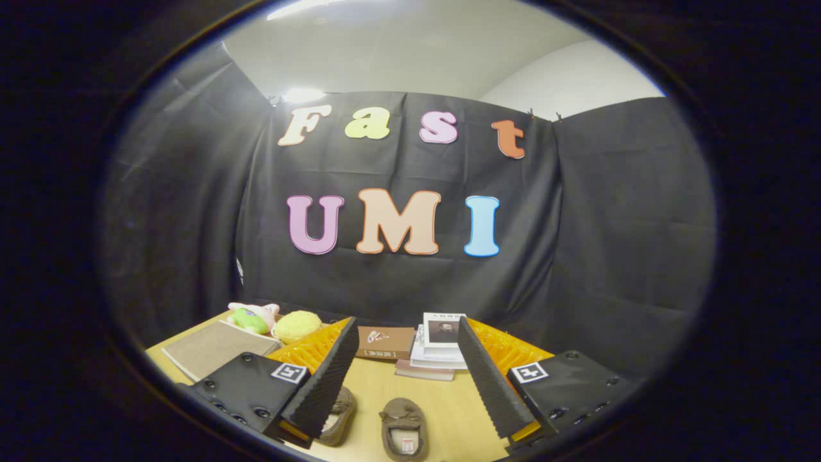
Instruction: Open the storage box then place both shoes into the box .Put the left shoe in first, then the right shoe, with the right side of both shoes facing outward in a uniform manner.
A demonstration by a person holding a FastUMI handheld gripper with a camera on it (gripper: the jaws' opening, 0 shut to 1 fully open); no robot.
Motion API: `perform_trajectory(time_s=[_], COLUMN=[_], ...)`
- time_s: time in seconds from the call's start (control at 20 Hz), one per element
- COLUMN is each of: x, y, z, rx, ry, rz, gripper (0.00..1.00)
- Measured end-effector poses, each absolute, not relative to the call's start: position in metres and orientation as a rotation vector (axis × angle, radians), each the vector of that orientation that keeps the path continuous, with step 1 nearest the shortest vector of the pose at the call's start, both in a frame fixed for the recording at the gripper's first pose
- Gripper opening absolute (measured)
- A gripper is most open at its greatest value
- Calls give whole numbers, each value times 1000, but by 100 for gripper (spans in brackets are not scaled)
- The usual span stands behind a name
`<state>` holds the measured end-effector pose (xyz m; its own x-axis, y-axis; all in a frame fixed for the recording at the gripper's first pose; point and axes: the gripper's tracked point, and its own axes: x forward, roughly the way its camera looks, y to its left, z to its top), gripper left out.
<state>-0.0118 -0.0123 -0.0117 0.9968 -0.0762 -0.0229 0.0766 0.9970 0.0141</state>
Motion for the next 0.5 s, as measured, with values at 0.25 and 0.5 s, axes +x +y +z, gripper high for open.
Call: perform_trajectory(time_s=[0.25,0.5], x=[-2,15], y=[6,34], z=[-22,-34], rx=[113,148], ry=[61,91], rz=[-31,26], gripper=[99,99])
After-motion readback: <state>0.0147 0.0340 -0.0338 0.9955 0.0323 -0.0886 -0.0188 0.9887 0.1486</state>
